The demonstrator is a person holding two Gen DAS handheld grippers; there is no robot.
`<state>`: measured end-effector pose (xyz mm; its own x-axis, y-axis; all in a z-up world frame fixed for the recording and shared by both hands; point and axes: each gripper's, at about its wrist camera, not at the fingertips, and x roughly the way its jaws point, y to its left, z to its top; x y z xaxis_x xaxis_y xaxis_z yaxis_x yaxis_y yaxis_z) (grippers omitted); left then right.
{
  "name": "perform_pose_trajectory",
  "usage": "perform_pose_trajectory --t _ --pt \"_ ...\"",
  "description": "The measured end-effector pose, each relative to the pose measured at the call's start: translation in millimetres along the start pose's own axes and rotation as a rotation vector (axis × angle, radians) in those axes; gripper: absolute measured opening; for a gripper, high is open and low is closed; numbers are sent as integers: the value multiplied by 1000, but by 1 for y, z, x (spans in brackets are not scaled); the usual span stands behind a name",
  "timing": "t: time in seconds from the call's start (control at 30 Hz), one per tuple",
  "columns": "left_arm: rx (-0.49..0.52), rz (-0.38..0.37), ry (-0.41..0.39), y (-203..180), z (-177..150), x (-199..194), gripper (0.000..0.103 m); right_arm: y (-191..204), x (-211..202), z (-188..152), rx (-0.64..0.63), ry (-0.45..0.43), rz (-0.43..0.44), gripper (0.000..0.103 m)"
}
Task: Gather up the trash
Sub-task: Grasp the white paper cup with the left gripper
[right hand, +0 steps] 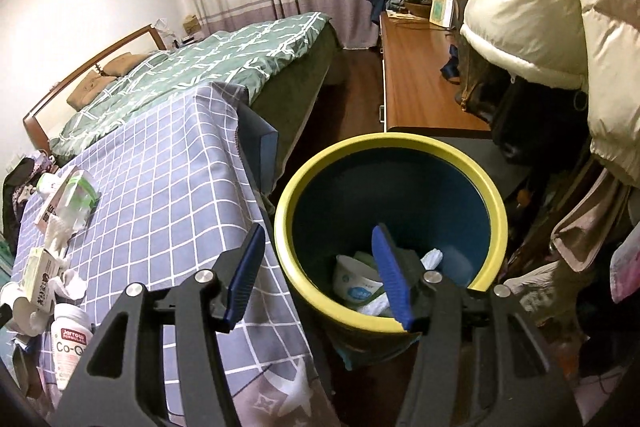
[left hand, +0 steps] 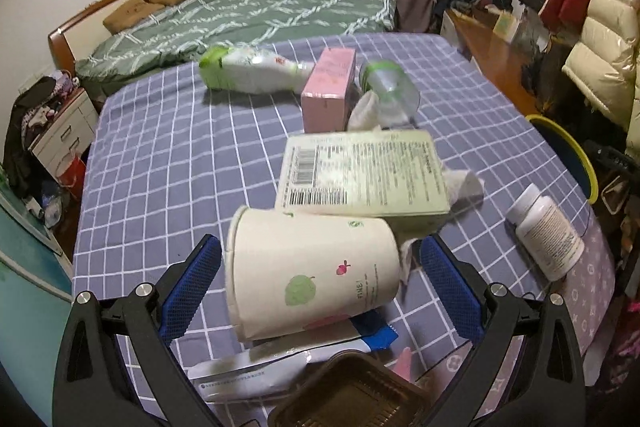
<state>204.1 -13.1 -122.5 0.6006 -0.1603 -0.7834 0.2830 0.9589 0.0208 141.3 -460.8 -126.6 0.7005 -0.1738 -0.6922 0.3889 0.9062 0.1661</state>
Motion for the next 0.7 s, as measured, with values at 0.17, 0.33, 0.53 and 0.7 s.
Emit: perform_pose_trajectory --t 0.17,0.33,0.53,0.7 --pt "25 12 39 2 2 12 98 -3 2 -1 5 8 12 53" --pt "57 14 86 0 3 22 98 -2 6 -3 4 19 23 53" --pt "35 -8 117 4 4 31 89 -2 8 -4 1 25 31 53" --pt "12 -29 116 7 5 31 83 -2 7 -4 0 25 34 53"
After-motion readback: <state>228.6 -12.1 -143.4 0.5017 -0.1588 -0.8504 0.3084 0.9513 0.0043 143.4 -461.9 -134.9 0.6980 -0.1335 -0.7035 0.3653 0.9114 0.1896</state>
